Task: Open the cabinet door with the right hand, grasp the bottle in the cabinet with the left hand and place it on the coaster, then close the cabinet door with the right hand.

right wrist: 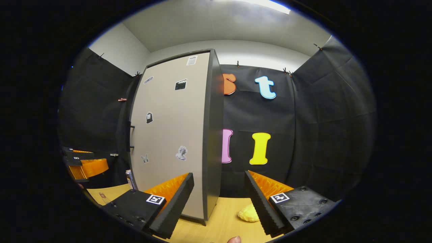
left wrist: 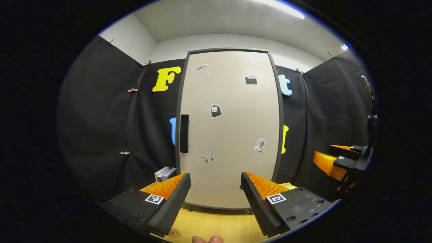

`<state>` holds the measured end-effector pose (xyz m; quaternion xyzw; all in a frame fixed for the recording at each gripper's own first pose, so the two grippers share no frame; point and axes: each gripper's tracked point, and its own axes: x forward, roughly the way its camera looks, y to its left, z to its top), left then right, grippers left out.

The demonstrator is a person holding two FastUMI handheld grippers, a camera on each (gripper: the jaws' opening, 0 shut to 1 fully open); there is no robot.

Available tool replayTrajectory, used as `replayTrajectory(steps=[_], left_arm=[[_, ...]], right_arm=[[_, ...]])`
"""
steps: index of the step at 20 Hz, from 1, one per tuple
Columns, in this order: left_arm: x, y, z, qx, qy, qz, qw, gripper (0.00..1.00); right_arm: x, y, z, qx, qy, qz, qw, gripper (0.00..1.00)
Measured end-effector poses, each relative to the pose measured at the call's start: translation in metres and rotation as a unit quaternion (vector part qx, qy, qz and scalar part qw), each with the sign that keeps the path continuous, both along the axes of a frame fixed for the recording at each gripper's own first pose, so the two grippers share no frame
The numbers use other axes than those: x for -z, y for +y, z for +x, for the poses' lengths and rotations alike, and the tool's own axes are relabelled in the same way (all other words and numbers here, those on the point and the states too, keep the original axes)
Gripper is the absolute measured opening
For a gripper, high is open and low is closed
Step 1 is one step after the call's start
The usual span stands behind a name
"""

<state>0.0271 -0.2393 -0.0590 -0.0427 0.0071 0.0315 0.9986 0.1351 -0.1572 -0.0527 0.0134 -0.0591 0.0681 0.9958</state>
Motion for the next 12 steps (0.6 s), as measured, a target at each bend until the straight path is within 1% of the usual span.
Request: replayTrajectory(steps=[1, 3, 4, 6, 7, 8, 9, 10, 11, 12], left_arm=[[-0.008, -0.011, 0.002, 0.007, -0.013, -0.004, 1.0, 0.96], [-0.029, -0.032, 0.006, 0.019, -0.053, -0.019, 0.998, 0.93], [-0.042, -0.039, 0.007, 0.018, -0.085, -0.033, 0.996, 0.95], [-0.06, -0.051, 0.016, 0.004, -0.15, -0.069, 0.986, 0.94], [-0.059, -0.054, 0.023, -0.011, -0.168, -0.078, 0.983, 0.94], [-0.052, -0.06, 0.033, -0.019, -0.174, -0.084, 0.981, 0.94], [-0.041, -0.073, 0.048, -0.011, -0.169, -0.094, 0.981, 0.94], [-0.032, -0.089, 0.063, -0.002, -0.166, -0.105, 0.981, 0.94], [-0.021, -0.102, 0.076, 0.007, -0.163, -0.114, 0.98, 0.95], [-0.004, -0.121, 0.089, 0.022, -0.15, -0.115, 0.982, 0.95]], right_arm=[[-0.01, -0.014, 0.005, 0.012, -0.016, 0.002, 1.0, 0.97], [-0.035, -0.052, 0.016, 0.044, -0.063, 0.018, 0.997, 0.97], [-0.05, -0.073, 0.019, 0.066, -0.099, 0.023, 0.993, 0.97], [-0.065, -0.115, 0.026, 0.104, -0.178, 0.026, 0.978, 0.96], [-0.051, -0.138, 0.034, 0.122, -0.179, 0.021, 0.976, 0.97], [-0.027, -0.154, 0.041, 0.126, -0.164, 0.013, 0.978, 0.96], [0.0, -0.172, 0.046, 0.131, -0.138, 0.008, 0.982, 0.98], [0.018, -0.196, 0.048, 0.138, -0.124, 0.014, 0.983, 0.94], [0.033, -0.22, 0.05, 0.15, -0.121, 0.023, 0.981, 0.97], [0.044, -0.247, 0.054, 0.159, -0.12, 0.029, 0.98, 0.97]])
